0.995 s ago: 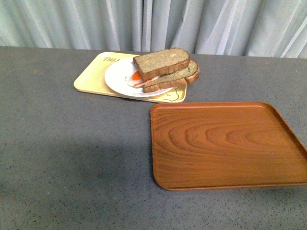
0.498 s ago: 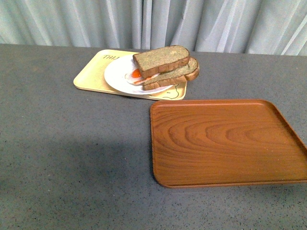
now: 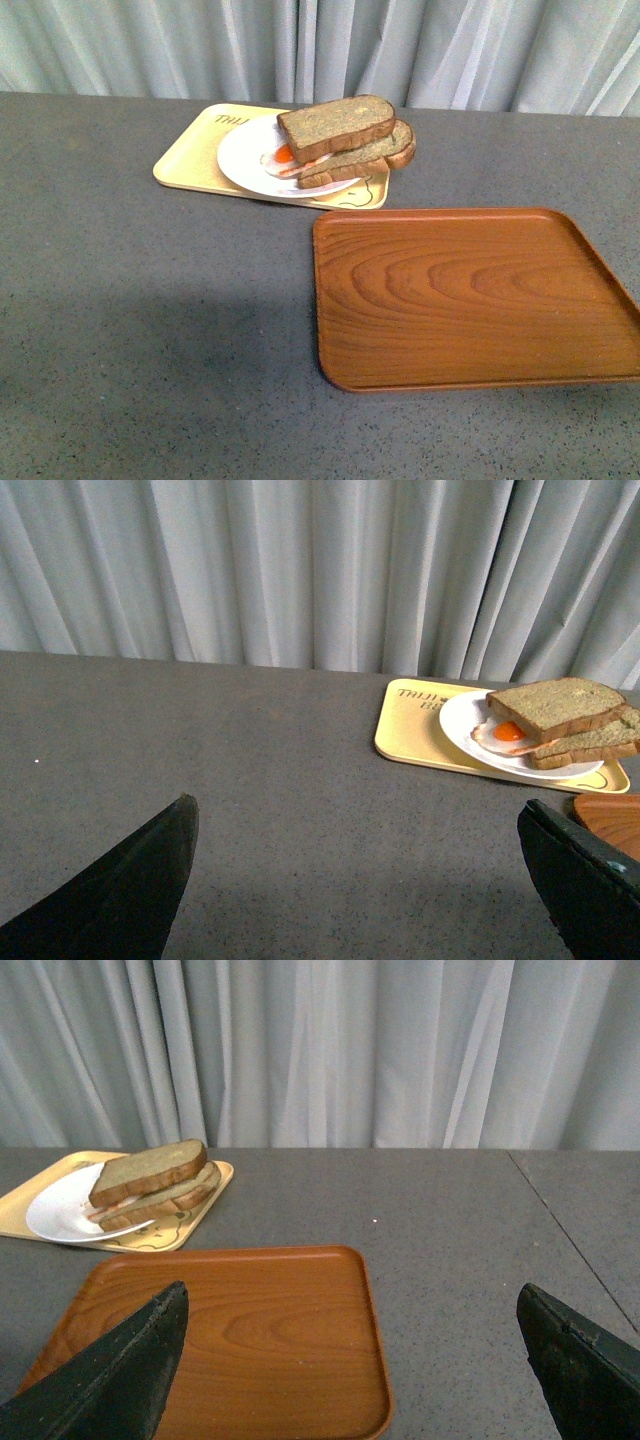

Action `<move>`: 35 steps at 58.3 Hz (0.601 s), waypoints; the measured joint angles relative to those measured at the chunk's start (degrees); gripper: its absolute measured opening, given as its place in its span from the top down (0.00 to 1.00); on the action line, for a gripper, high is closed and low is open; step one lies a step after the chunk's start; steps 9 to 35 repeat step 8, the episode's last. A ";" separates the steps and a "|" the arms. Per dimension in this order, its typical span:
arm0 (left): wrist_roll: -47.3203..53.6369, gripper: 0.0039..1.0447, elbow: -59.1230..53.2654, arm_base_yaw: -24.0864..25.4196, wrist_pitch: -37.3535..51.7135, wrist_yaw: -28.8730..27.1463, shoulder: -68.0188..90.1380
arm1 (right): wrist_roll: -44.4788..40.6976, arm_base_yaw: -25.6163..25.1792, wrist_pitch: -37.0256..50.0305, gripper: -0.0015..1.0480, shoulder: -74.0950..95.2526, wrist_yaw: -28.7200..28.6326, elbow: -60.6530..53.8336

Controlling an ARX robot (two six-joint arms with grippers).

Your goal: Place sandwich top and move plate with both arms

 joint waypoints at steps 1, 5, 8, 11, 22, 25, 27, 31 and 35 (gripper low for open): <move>0.00 0.08 0.00 0.00 0.00 0.00 0.00 | 0.00 0.00 0.00 0.09 0.00 0.00 -0.02; 0.00 0.08 0.00 0.00 0.00 0.00 0.00 | 0.00 0.00 0.00 0.09 0.00 0.00 -0.02; 0.00 0.08 0.00 0.00 0.00 0.00 0.00 | 0.00 0.00 0.00 0.09 0.00 0.00 -0.02; 0.00 0.08 0.00 0.00 0.00 0.00 0.00 | 0.00 0.00 0.00 0.09 0.00 0.00 -0.02; 0.00 0.08 0.00 0.00 0.00 0.00 0.00 | 0.00 0.00 0.00 0.09 0.00 0.00 -0.02; 0.00 0.08 0.00 0.00 0.00 0.00 0.00 | 0.00 0.00 0.00 0.09 0.00 0.00 -0.02; 0.00 0.08 0.00 0.00 0.00 0.00 0.00 | 0.00 0.00 0.00 0.09 0.00 0.00 -0.02; 0.00 0.08 0.00 0.00 0.00 0.00 0.00 | 0.00 0.00 0.00 0.09 0.00 0.00 -0.02; 0.00 0.08 0.00 0.00 0.00 0.00 0.00 | 0.00 0.00 0.00 0.09 0.00 0.00 -0.02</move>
